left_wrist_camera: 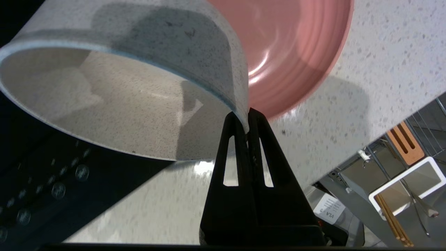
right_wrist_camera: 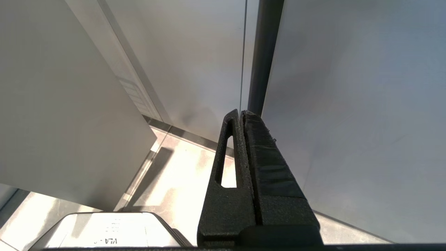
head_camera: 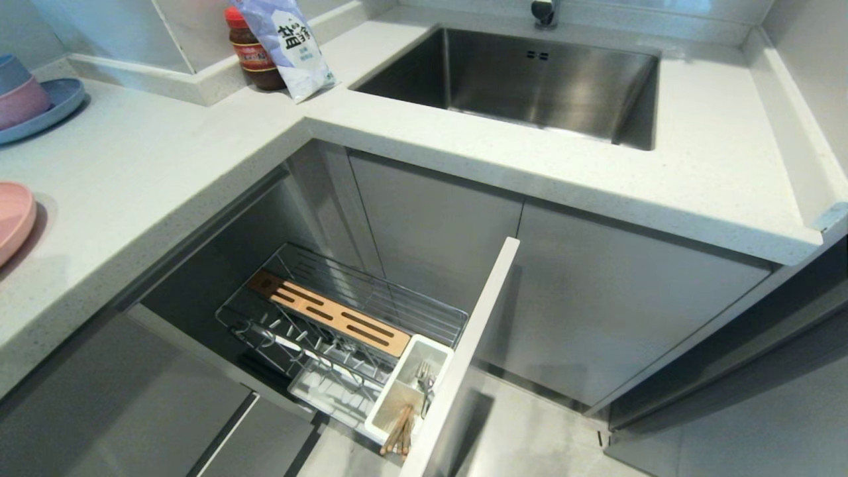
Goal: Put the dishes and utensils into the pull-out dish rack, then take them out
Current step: Take the chopsticks out of the cupboard
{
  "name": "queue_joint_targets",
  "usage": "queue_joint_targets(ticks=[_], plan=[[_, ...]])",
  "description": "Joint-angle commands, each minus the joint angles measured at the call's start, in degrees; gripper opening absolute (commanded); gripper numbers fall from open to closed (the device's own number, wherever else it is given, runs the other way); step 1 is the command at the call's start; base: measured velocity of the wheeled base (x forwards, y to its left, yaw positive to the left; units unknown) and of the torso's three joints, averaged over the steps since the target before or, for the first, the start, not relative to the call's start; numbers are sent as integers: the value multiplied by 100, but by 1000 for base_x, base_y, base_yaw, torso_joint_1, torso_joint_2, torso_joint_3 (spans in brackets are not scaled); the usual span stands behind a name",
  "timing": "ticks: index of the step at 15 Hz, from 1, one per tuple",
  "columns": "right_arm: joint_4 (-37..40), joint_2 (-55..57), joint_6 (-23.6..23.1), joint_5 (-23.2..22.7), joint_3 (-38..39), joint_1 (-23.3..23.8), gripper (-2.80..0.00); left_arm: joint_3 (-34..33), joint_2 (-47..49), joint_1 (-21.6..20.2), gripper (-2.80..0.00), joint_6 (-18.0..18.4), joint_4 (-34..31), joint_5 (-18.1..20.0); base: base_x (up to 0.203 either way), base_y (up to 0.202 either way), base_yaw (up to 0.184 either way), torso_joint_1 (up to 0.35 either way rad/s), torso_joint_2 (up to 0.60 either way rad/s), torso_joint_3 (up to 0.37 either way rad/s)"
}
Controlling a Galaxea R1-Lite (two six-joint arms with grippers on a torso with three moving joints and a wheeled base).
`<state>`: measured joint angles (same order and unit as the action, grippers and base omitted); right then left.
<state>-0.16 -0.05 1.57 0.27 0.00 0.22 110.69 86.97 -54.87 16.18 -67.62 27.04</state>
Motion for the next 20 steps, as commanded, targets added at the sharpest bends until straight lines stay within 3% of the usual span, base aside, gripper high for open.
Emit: queue_joint_targets(ticks=[1, 7, 8, 14, 17, 19, 20], plan=[[-2, -13, 1, 0, 9, 4, -280, 5, 288, 179, -280, 1, 54, 29, 0, 0, 0, 0, 0, 0], [-2, -13, 1, 0, 9, 4, -280, 14, 373, 257, -280, -1, 56, 11, 0, 0, 0, 0, 0, 0], [-2, -13, 1, 0, 9, 4, -280, 16, 374, 254, 0, -1, 66, 11, 0, 0, 0, 0, 0, 0], [-2, -13, 1, 0, 9, 0, -280, 23, 347, 257, 0, -10, 177, 21, 0, 0, 0, 0, 0, 0], [-2, -13, 1, 0, 9, 4, -280, 23, 120, 252, 0, -95, 760, 20, 0, 0, 0, 0, 0, 0], [-2, -13, 1, 0, 9, 4, -280, 18, -108, 253, 0, -473, 1287, 27, 0, 0, 0, 0, 0, 0], [-2, -13, 1, 0, 9, 1, -280, 15, -280, 306, 0, -827, 1665, 33, 0, 0, 0, 0, 0, 0]])
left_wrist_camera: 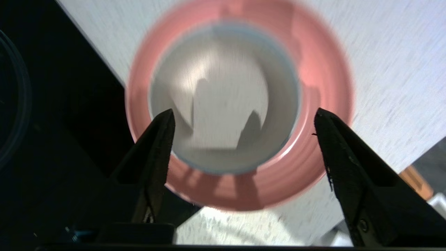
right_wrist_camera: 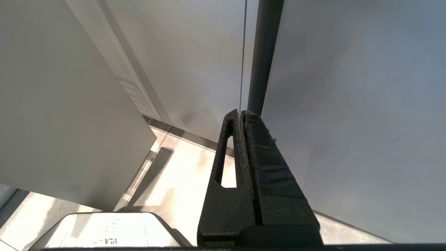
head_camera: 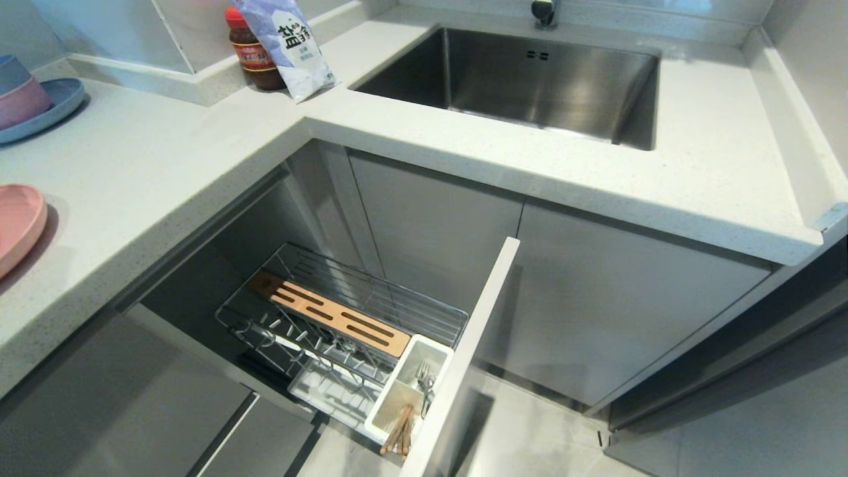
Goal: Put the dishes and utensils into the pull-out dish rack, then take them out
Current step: Take the chopsticks out of the cupboard
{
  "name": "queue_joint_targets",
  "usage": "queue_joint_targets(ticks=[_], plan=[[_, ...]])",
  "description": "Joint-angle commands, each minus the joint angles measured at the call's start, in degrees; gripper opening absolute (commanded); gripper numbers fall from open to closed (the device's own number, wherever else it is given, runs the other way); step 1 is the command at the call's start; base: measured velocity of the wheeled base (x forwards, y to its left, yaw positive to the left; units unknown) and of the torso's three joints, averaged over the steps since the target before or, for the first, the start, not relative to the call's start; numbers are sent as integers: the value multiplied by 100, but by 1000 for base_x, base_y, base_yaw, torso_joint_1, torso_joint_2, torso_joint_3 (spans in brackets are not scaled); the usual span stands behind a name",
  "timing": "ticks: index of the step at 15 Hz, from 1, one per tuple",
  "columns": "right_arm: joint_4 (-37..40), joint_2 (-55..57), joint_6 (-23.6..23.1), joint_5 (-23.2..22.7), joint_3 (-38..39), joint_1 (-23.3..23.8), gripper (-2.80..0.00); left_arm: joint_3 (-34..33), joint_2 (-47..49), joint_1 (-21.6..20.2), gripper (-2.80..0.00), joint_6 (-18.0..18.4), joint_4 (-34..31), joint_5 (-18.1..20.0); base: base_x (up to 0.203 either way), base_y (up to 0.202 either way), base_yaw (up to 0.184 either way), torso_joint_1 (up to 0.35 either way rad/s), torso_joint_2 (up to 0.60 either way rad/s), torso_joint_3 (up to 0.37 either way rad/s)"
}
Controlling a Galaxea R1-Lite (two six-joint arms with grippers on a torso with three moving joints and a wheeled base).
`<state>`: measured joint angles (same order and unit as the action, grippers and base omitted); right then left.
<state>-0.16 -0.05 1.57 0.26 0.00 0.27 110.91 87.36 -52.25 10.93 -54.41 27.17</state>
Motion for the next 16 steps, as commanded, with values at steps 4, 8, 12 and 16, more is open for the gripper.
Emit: queue_joint_targets(ticks=[4, 8, 12, 16], plan=[[-2, -13, 2, 1, 9, 0, -280, -195, -1001, 522, -280, -2372, 1736, 33, 0, 0, 0, 0, 0, 0], [-2, -13, 2, 1, 9, 0, -280, -660, -1316, 1798, -280, -4233, 2726, -6, 0, 0, 0, 0, 0, 0], [-2, -13, 2, 1, 9, -1, -280, -1102, -1267, 3707, -280, -4521, 2875, -525, 0, 0, 0, 0, 0, 0], [-2, -13, 2, 1, 9, 0, -280, -1416, -1104, 5672, -280, -4517, 2354, -1701, 0, 0, 0, 0, 0, 0]])
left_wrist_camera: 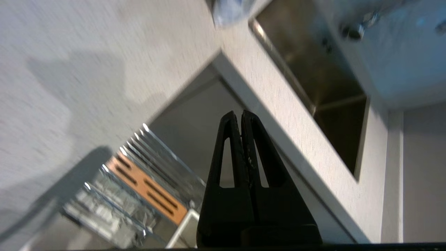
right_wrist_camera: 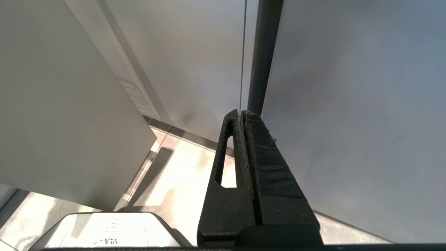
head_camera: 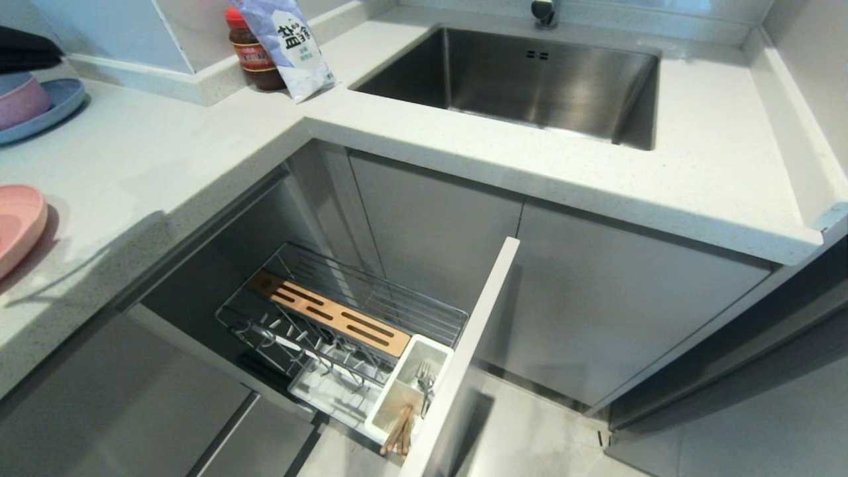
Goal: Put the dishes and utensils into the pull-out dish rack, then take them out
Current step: Take the chopsticks out of the cupboard
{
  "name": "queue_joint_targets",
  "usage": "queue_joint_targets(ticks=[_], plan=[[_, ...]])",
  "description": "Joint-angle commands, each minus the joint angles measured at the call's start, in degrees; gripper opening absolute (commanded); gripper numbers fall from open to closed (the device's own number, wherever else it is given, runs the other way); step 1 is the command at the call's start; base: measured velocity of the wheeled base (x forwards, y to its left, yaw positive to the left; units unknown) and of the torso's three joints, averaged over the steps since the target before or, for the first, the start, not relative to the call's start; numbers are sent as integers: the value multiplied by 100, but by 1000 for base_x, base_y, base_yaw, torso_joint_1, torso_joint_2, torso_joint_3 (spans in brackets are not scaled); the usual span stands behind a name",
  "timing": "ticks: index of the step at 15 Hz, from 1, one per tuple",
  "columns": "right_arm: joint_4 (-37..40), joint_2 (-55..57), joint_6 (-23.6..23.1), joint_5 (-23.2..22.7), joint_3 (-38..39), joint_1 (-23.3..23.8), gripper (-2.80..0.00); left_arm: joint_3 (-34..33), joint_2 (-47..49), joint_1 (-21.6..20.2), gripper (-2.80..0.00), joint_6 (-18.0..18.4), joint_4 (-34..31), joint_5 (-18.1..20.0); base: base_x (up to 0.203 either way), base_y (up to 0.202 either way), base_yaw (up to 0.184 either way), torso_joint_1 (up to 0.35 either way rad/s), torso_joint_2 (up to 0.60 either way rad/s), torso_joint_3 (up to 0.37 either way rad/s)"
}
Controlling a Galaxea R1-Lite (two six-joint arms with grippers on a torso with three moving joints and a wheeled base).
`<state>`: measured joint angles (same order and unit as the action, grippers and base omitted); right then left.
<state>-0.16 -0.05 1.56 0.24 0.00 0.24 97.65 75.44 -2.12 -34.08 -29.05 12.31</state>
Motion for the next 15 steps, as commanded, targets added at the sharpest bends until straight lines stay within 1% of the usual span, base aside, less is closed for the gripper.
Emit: queue_joint_targets(ticks=[1, 2, 3, 4, 5, 6, 8, 9, 10, 13, 15], plan=[[-2, -13, 2, 2, 9, 2, -280, -125, 135, 1095, -280, -13, -504, -307, 0, 0, 0, 0, 0, 0], [-2, -13, 2, 2, 9, 2, -280, -145, 220, 1479, -280, -4, -909, -351, 0, 0, 0, 0, 0, 0], [-2, -13, 2, 2, 9, -1, -280, -135, 365, 1746, -280, 69, -1492, -367, 0, 0, 0, 0, 0, 0], [-2, -13, 2, 2, 9, 2, -280, -115, 565, 1884, -280, 276, -1955, -339, 0, 0, 0, 0, 0, 0], [-2, -13, 2, 2, 9, 2, -280, -108, 729, 1977, -280, 537, -2304, -223, 0, 0, 0, 0, 0, 0], [-2, -13, 2, 2, 9, 2, -280, -107, 881, 2119, -280, 718, -2644, -29, 0, 0, 0, 0, 0, 0], [-2, -13, 2, 2, 9, 1, -280, -110, 1209, 2303, -280, 895, -3266, 147, 0, 0, 0, 0, 0, 0], [-2, -13, 2, 2, 9, 2, -280, -136, 1403, 2486, -280, 1049, -3496, 162, 0, 0, 0, 0, 0, 0], [-2, -13, 2, 2, 9, 2, -280, -182, 1536, 2702, -280, 1122, -3654, 165, 0, 0, 0, 0, 0, 0], [-2, -13, 2, 2, 9, 2, -280, -459, 1958, 3174, -280, 1140, -3763, 78, 0, 0, 0, 0, 0, 0], [-2, -13, 2, 2, 9, 2, -280, -595, 2271, 3363, -280, 1114, -3761, -6, 0, 0, 0, 0, 0, 0]])
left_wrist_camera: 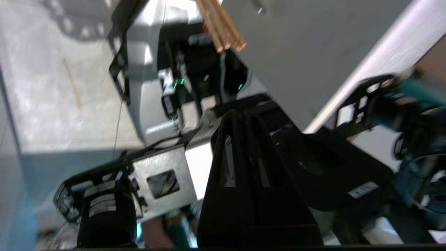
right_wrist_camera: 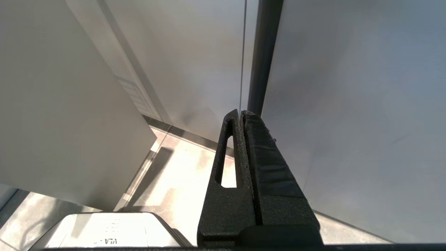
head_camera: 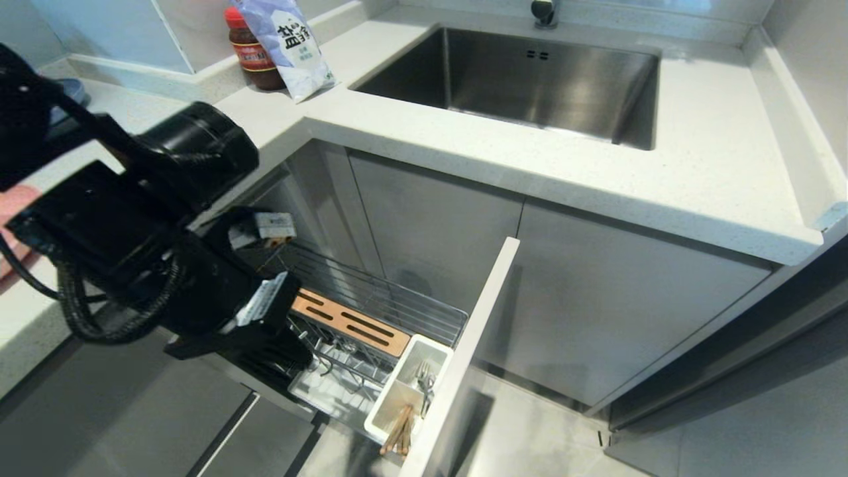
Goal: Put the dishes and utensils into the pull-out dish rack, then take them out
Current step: Take the chopsticks out of the cupboard
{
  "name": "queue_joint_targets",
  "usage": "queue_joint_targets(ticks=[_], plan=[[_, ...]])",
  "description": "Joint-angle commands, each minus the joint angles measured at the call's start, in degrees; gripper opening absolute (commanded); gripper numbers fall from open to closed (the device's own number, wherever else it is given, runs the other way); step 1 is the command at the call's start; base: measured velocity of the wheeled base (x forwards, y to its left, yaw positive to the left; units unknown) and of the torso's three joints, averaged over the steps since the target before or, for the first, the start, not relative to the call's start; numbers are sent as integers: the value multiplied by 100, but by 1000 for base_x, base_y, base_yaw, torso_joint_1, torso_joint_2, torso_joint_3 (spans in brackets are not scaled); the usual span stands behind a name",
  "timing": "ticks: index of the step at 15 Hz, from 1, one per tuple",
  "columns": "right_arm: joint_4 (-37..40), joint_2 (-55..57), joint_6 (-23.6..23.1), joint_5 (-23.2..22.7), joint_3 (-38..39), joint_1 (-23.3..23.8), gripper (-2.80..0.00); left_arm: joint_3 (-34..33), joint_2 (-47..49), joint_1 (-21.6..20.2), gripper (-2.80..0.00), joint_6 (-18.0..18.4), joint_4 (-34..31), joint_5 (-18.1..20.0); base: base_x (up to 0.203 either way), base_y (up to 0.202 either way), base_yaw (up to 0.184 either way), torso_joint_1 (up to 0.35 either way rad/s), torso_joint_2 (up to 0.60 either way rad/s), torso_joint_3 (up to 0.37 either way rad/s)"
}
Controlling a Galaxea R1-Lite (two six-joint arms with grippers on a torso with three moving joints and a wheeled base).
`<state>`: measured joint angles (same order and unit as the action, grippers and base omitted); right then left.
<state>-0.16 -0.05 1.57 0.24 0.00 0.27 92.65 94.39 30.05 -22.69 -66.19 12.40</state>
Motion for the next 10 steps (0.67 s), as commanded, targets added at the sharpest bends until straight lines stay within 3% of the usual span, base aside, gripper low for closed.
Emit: queue_joint_targets(ticks=[1, 2, 3, 4, 10], plan=[[-2, -13, 1, 2, 9, 0, -280, -161, 539, 221, -280, -31, -47, -77, 0, 0, 0, 0, 0, 0], [-2, -13, 1, 2, 9, 0, -280, -246, 681, 282, -280, -39, -35, -171, 0, 0, 0, 0, 0, 0], [-2, -13, 1, 2, 9, -8, -280, -327, 801, 333, -64, -42, -22, -266, 0, 0, 0, 0, 0, 0], [-2, -13, 1, 2, 9, 0, -280, -339, 979, 369, 0, -42, -24, -320, 0, 0, 0, 0, 0, 0], [-2, -13, 1, 2, 9, -7, -280, -343, 1923, 410, 0, -77, -18, -413, 0, 0, 0, 0, 0, 0]])
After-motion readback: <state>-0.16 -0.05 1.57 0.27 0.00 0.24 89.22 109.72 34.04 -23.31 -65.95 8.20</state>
